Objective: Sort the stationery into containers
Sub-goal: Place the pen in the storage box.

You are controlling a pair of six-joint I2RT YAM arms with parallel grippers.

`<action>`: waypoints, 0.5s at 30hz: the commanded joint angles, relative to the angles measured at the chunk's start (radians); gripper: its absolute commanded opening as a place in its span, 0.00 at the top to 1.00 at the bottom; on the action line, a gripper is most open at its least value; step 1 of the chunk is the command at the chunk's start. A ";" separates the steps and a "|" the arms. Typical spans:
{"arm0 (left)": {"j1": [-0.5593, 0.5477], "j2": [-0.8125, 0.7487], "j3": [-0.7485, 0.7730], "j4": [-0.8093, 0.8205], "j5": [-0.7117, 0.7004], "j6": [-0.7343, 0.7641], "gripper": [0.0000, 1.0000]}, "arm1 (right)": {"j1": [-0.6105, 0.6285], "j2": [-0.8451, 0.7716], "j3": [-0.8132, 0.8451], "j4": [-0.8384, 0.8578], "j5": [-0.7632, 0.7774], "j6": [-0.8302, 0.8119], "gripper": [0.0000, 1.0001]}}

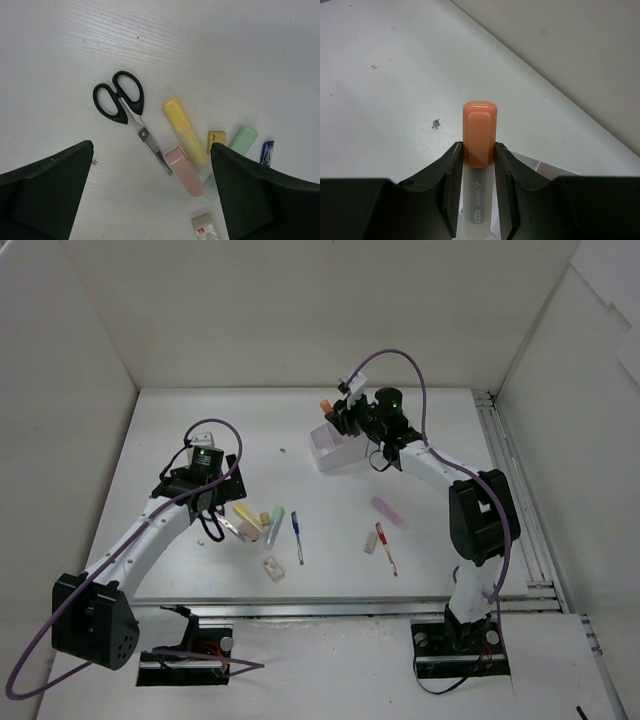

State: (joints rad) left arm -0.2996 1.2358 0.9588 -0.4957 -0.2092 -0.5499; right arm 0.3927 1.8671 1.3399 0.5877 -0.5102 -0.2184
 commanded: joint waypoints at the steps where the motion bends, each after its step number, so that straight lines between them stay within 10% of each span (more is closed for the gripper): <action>1: 0.019 0.042 0.073 0.022 0.008 0.011 0.01 | -0.006 0.021 0.074 0.126 -0.131 -0.012 1.00; 15: 0.048 0.122 0.107 0.031 0.025 0.018 0.00 | -0.043 0.171 0.125 0.185 -0.096 -0.004 0.98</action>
State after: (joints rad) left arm -0.2604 1.3651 1.0080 -0.4911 -0.1818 -0.5495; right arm 0.3630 2.0457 1.4017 0.6510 -0.5991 -0.2111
